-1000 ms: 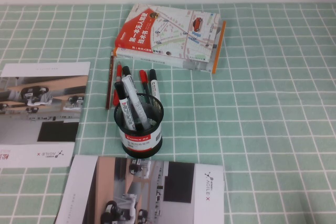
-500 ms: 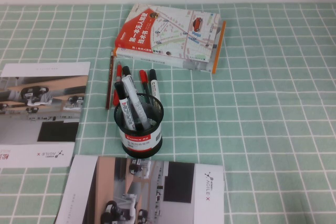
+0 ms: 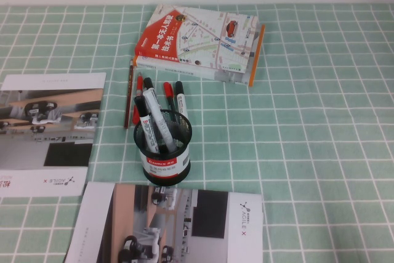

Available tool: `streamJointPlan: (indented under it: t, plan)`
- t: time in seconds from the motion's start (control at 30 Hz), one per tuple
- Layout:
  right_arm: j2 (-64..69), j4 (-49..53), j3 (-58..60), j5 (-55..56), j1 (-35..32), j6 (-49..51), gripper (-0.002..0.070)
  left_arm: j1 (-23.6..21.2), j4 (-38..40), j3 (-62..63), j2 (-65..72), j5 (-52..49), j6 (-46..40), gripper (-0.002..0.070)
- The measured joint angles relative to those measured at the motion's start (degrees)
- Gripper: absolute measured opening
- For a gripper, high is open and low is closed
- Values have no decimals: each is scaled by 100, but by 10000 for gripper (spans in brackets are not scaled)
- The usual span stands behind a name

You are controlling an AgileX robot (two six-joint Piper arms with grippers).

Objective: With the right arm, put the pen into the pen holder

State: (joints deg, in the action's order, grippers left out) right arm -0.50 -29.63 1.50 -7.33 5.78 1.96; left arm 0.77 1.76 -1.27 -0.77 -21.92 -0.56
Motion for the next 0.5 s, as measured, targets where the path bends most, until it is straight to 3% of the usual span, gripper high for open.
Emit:
streamJointPlan:
  t: [0.2, 0.5]
  plan:
    - [0, -998, -57, -203, 0, 0, -20, 0, 0, 0, 0, 0, 0, -4]
    - [1723, -683, -1606, -1978, 0, 0, -20, 0, 0, 0, 0, 0, 0, -4]
